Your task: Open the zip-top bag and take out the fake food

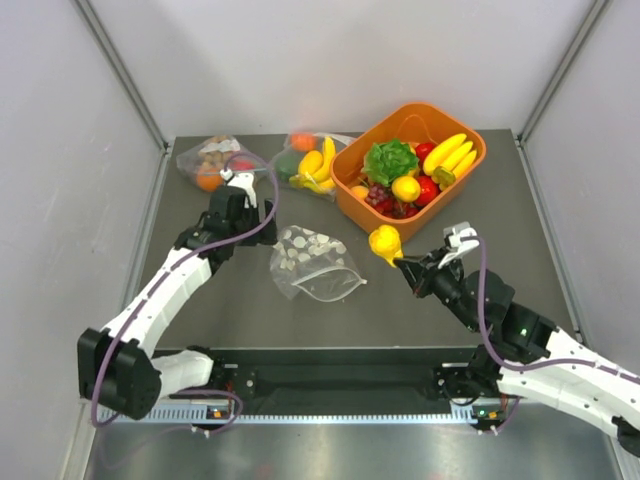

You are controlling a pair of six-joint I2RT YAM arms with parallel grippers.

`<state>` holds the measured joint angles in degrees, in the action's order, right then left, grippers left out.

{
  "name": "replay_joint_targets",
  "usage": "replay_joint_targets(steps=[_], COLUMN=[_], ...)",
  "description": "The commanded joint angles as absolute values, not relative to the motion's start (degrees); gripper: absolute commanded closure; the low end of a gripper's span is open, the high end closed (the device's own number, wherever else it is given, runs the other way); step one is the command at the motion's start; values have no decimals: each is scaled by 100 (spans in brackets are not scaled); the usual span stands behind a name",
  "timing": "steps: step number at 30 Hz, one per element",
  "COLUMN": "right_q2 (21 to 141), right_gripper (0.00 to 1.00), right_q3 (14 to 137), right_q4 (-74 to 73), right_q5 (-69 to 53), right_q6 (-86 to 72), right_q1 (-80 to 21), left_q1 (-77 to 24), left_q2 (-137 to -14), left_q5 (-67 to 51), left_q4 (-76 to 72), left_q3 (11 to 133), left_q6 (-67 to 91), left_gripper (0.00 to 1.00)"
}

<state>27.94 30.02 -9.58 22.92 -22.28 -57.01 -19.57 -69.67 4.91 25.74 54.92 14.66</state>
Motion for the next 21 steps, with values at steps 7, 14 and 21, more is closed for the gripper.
replay_joint_targets(steps=[7,14,21], right_q2=[4604,6623,8313], right_gripper=[100,100,100], right_q3=[4964,6220,7180], right_q4=[-712,-624,-598], right_q5=[943,-156,-466], right_q6=[-1275,-1055,-923], right_q1=[-4186,-2955,-2751], left_q1=[-1951,-1951,-1951], left_q2=[-5995,-5669,-5573], left_q5=[633,369,167], left_q4=[2162,2074,2092], left_q3=[5230,5177,5221], left_q6=[1345,1362,1406], left_gripper=[8,8,8])
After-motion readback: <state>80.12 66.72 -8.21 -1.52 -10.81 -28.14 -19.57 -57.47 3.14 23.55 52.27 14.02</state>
